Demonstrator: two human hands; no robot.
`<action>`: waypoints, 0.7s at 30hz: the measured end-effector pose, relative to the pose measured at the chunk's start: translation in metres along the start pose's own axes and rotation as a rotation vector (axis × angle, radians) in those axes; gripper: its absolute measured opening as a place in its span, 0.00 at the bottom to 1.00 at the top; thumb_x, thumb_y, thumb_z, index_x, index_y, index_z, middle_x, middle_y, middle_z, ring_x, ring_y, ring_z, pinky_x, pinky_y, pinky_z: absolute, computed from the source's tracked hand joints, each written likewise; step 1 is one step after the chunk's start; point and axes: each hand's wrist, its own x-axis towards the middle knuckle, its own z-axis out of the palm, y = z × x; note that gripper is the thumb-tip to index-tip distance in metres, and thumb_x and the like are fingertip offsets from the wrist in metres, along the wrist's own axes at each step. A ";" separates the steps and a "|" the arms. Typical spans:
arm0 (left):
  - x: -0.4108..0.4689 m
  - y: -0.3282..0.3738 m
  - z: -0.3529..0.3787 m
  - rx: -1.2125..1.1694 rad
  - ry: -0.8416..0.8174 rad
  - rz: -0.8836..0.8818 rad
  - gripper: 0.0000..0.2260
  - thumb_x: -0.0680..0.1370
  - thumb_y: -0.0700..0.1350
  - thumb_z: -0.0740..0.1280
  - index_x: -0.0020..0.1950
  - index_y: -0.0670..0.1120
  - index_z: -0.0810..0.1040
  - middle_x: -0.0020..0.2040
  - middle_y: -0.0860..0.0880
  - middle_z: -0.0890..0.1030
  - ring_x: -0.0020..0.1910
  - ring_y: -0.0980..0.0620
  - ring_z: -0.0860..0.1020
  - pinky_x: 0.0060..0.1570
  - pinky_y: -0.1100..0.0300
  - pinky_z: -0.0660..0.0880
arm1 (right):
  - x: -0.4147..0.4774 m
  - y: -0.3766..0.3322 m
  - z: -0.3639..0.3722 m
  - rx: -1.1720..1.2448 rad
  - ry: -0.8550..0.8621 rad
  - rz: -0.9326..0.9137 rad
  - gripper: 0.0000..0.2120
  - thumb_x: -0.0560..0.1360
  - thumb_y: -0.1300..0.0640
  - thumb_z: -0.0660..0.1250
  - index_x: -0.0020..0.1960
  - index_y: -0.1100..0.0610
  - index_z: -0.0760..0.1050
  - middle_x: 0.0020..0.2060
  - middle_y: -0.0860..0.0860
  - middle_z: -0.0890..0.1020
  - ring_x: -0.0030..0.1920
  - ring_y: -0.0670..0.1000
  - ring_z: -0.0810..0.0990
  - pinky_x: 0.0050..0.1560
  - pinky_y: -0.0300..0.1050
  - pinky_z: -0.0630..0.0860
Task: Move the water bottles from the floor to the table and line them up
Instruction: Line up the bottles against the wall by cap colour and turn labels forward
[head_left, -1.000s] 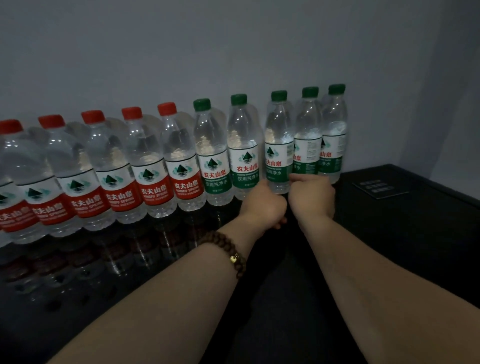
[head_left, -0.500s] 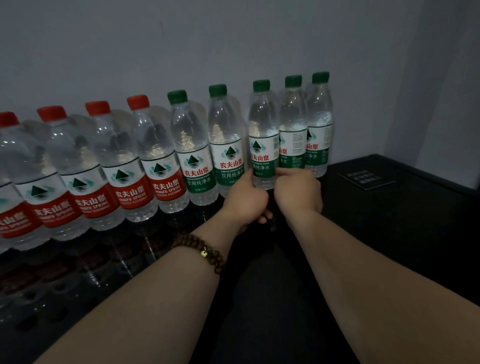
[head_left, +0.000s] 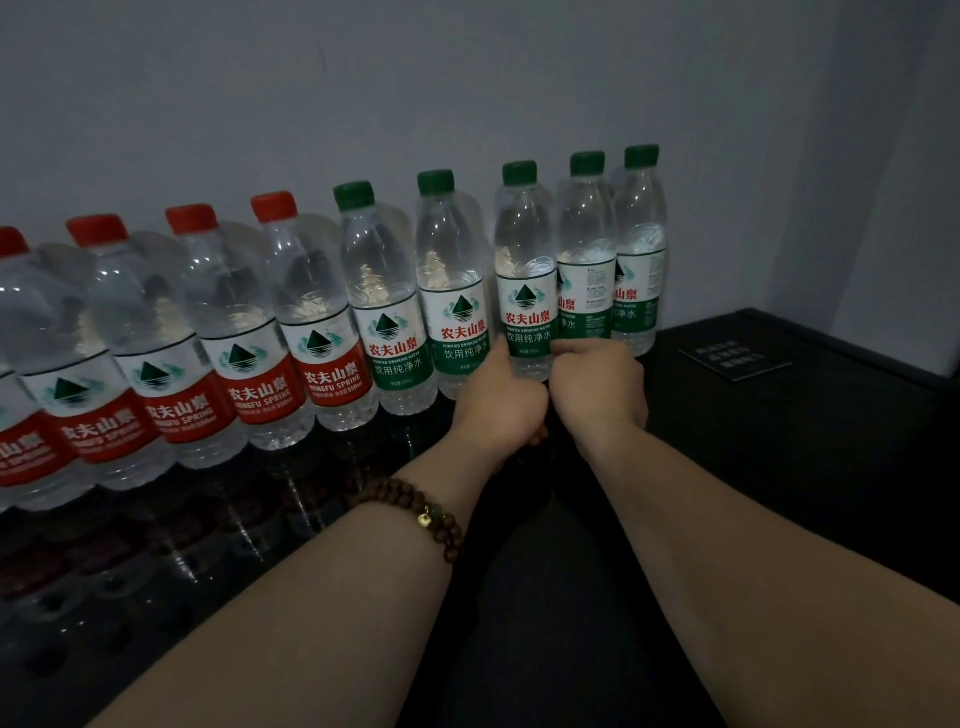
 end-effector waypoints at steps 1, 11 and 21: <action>0.000 0.000 0.000 0.002 -0.004 0.002 0.24 0.65 0.45 0.61 0.60 0.62 0.71 0.42 0.44 0.85 0.33 0.44 0.83 0.31 0.56 0.77 | 0.000 0.000 0.000 -0.006 -0.013 -0.002 0.20 0.74 0.58 0.62 0.61 0.44 0.84 0.58 0.44 0.86 0.52 0.52 0.83 0.52 0.48 0.82; 0.004 -0.006 0.001 0.089 0.200 0.046 0.23 0.66 0.48 0.61 0.60 0.53 0.81 0.47 0.57 0.84 0.36 0.41 0.85 0.39 0.42 0.84 | 0.001 -0.001 -0.001 -0.042 0.011 -0.001 0.19 0.74 0.58 0.62 0.59 0.45 0.85 0.56 0.47 0.86 0.50 0.54 0.83 0.51 0.49 0.82; -0.003 -0.002 0.001 0.085 0.135 0.038 0.29 0.64 0.44 0.60 0.65 0.54 0.79 0.38 0.62 0.78 0.28 0.43 0.83 0.33 0.43 0.84 | 0.000 -0.002 0.000 -0.077 -0.039 0.005 0.22 0.74 0.56 0.62 0.63 0.42 0.82 0.59 0.45 0.85 0.54 0.54 0.83 0.55 0.51 0.81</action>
